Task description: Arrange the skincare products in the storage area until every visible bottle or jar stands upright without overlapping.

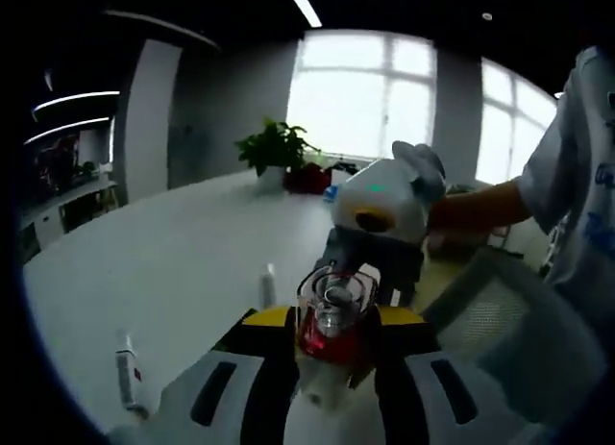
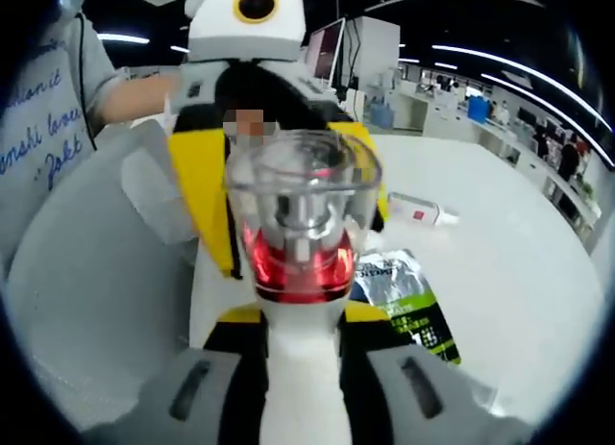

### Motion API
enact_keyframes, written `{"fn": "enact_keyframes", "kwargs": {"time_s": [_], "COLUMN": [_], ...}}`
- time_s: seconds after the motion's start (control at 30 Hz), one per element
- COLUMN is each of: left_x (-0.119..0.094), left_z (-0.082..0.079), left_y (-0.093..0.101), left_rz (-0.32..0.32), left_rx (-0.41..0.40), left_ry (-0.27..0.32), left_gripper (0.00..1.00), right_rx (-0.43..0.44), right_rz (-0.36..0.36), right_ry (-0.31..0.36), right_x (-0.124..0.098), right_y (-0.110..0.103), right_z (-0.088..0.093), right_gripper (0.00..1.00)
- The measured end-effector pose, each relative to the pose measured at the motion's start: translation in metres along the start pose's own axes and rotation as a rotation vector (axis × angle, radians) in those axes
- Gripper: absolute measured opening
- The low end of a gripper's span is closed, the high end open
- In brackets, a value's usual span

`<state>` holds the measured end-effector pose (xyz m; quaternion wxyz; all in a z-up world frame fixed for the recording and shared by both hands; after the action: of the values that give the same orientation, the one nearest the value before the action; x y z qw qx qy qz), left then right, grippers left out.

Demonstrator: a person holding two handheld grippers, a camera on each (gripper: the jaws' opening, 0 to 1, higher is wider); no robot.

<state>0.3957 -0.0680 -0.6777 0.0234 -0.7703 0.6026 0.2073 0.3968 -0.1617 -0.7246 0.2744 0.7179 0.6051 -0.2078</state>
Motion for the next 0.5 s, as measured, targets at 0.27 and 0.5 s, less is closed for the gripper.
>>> {"fn": "enact_keyframes", "kwargs": {"time_s": [0.27,0.5], "left_x": [0.008,0.011], "left_z": [0.018,0.023], "left_y": [-0.004,-0.005], "left_rz": [0.020,0.029], "left_rx": [-0.025,-0.039], "left_ry": [0.015,0.014], "left_gripper": [0.28,0.28], "right_rx": [-0.002,0.071], "right_rz": [0.007,0.066], "right_ry": [0.023,0.036], "right_x": [-0.003,-0.022], "right_y": [-0.003,-0.006], "right_z": [0.000,0.003], "right_gripper": [0.29,0.32]}}
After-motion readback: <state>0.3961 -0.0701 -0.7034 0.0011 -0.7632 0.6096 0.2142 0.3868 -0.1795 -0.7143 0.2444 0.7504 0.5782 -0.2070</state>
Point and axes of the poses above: the point that each gripper's makers call its tool centre point, and the gripper's own axes: x roughly forward along the fingers, y roughly to its right, z roughly out of its underside, the point moved 7 cm from there along -x, roughly backward along the fingers, and after that the axes turned 8 degrees about -x, right-handed, at the moved point
